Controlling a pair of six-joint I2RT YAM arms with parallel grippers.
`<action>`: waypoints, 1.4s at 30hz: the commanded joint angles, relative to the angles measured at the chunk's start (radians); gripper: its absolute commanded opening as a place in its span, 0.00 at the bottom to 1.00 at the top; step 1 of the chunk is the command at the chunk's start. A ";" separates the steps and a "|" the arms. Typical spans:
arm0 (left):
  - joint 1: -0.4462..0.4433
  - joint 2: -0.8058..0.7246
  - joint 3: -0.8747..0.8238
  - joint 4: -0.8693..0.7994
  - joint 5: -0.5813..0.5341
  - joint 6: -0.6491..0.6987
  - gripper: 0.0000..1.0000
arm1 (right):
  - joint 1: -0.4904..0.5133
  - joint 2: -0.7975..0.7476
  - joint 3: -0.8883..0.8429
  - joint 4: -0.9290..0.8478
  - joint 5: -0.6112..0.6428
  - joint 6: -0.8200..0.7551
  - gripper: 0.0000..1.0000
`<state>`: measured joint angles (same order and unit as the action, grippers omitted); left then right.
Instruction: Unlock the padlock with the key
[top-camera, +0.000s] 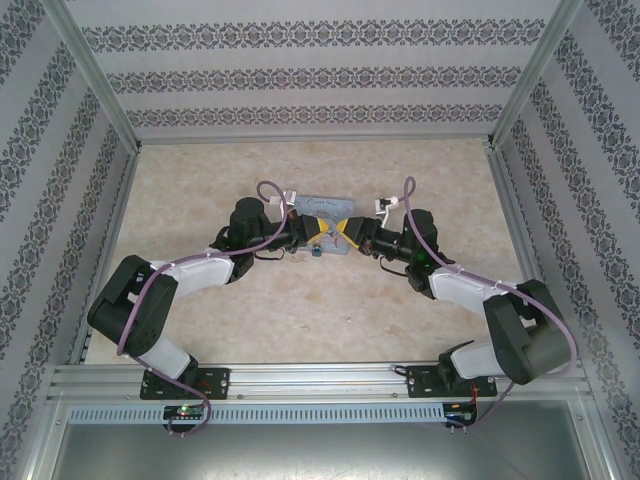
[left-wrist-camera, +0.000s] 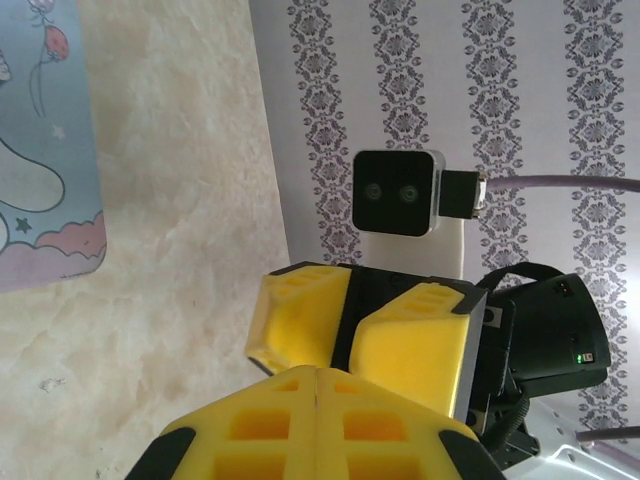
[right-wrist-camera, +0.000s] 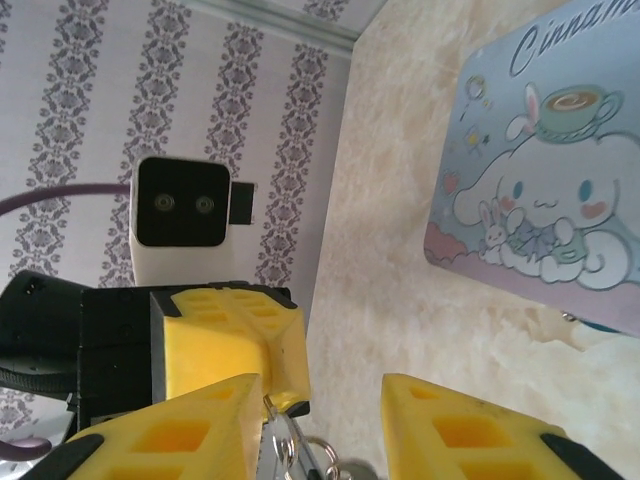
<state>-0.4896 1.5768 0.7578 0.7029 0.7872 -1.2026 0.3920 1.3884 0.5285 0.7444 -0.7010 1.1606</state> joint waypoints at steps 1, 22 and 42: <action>0.005 -0.008 0.015 0.018 0.040 0.017 0.00 | 0.028 0.023 0.031 0.110 0.000 0.022 0.36; 0.005 0.003 -0.002 0.035 0.000 -0.002 0.00 | 0.071 0.085 -0.031 0.260 0.037 0.090 0.26; 0.019 0.021 -0.015 0.044 -0.010 -0.007 0.00 | 0.080 0.096 -0.067 0.299 0.055 0.106 0.16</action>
<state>-0.4820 1.5906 0.7551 0.7036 0.7811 -1.2072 0.4629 1.4731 0.4744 0.9874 -0.6567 1.2625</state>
